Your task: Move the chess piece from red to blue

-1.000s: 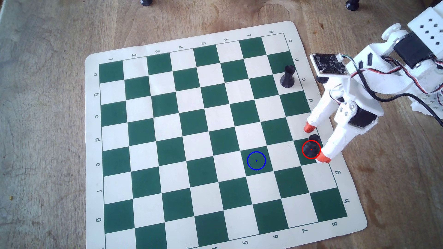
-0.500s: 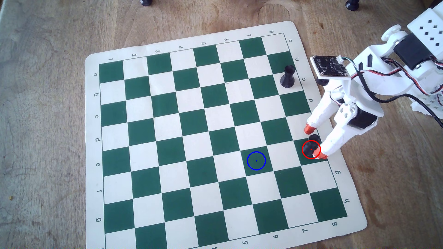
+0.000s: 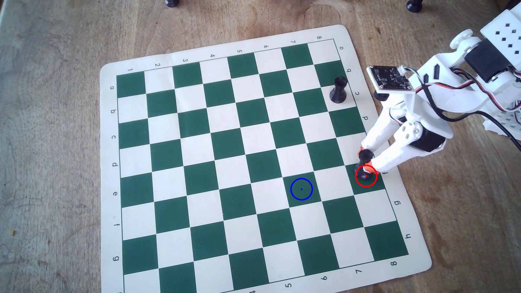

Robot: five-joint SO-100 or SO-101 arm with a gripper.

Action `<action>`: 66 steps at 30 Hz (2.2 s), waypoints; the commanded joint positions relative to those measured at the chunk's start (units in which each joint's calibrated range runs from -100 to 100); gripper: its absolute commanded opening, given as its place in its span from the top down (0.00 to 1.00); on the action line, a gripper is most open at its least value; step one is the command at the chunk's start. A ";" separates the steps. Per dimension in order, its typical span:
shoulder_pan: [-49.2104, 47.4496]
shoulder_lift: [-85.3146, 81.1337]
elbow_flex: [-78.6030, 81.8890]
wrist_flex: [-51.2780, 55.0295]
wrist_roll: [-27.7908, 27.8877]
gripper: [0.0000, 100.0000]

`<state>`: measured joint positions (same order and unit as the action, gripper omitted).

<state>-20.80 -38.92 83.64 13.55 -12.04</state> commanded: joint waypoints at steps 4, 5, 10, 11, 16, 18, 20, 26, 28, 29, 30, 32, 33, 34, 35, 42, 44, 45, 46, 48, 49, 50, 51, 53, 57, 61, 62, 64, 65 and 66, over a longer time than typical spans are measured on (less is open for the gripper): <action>-0.28 -7.60 -4.04 9.30 -0.88 1.00; -0.20 -8.79 -5.49 12.01 -0.98 1.00; 0.66 -13.54 -14.65 24.62 -1.56 1.00; 0.66 -13.63 -16.55 26.09 -1.76 1.00; -0.05 -7.77 -30.51 32.07 -2.98 1.00; -0.28 -0.81 -39.22 33.22 -3.47 1.00; -0.60 5.13 -44.93 33.22 -3.66 1.00; -2.32 25.08 -61.34 31.42 -3.71 1.00; -2.39 29.07 -63.42 30.43 -3.71 1.00; -2.39 30.77 -63.97 29.78 -3.71 1.00; -2.39 32.64 -63.97 28.47 -3.61 1.00; -1.93 35.86 -63.97 26.42 -3.37 1.00; -1.61 37.05 -63.97 25.44 -3.27 1.00; -1.38 37.82 -63.97 24.87 -3.22 1.00; -0.67 38.92 -63.97 23.55 -2.88 1.00; 1.28 39.26 -62.61 20.93 -1.56 1.00; 1.59 39.00 -61.43 19.87 -1.32 1.00; 1.67 39.00 -61.25 19.71 -1.32 1.00; 1.83 39.09 -60.80 19.38 -1.32 1.00; 1.91 39.43 -59.07 17.66 -1.22 1.00; 1.91 39.51 -58.89 17.49 -1.12 1.00; 2.06 39.60 -58.53 17.17 -1.07 1.00; 2.22 39.68 -58.26 17.08 -1.03 1.00; 2.61 39.85 -57.44 16.92 -0.88 1.00; 2.85 39.77 -56.08 16.35 -0.83 1.00; 2.77 39.68 -54.36 14.38 -0.83 1.00; 2.77 39.85 -54.09 13.81 -0.93 1.00; 2.69 39.94 -53.72 13.15 -1.03 1.00; 2.61 40.02 -53.72 13.15 -1.03 1.00; 2.61 40.02 -53.72 12.99 -1.03 1.00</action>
<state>-18.07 1.97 30.77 27.81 -12.97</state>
